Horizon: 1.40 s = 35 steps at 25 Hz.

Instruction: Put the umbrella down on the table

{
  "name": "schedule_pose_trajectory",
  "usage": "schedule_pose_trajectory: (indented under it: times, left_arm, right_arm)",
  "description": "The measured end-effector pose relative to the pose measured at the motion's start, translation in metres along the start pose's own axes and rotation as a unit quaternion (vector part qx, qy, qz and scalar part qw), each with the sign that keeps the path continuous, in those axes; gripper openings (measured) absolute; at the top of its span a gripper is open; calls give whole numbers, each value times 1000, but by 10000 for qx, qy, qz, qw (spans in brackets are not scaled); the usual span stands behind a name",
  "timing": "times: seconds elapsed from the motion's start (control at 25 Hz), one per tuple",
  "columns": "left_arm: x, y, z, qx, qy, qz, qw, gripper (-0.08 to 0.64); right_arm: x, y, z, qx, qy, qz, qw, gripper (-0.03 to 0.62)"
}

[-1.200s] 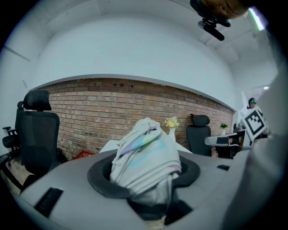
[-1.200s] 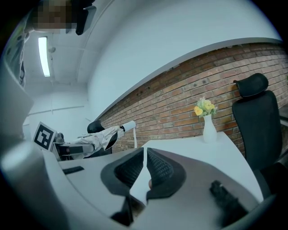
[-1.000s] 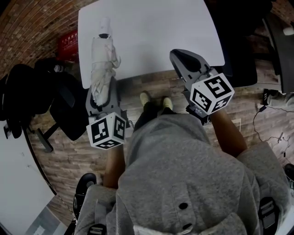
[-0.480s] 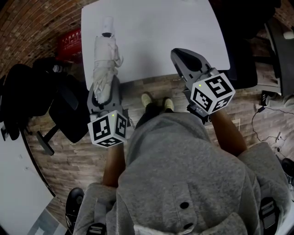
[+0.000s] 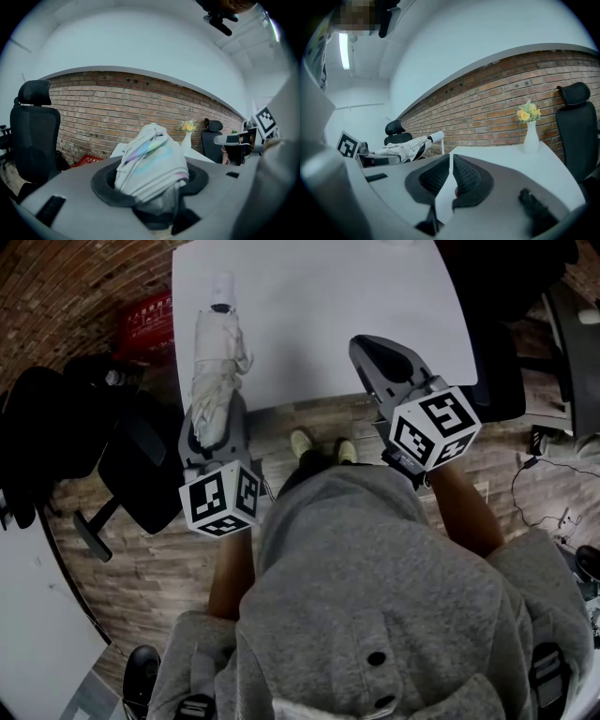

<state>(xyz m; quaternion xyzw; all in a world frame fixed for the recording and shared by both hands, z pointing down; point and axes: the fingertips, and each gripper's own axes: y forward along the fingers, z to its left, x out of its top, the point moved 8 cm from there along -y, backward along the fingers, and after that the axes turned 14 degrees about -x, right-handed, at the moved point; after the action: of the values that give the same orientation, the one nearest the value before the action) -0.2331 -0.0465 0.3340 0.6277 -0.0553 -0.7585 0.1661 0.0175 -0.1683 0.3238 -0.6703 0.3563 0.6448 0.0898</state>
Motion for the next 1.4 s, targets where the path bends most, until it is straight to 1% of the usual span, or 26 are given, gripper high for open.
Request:
schedule_pose_trajectory:
  times: [0.24,0.52,1.16,1.4]
  left_arm:
    - [-4,-4,22,-17,-3,18,10000,238]
    - [-10,-3,37,-27,-68,80,9999,238]
    - [-32,19,58,-49,-188,341,9992,238]
    - [-45,33,60,-25,-202,542,9983,238]
  right_arm:
    - [-3,11,17,-53,-18,-45,10000,40]
    - [-4,18,26,-116,-67,-50,9999,40]
    - [-9,32,25,-262,-104,110,9995,40]
    - [-10,40,19,-250,-98,226,9994,40]
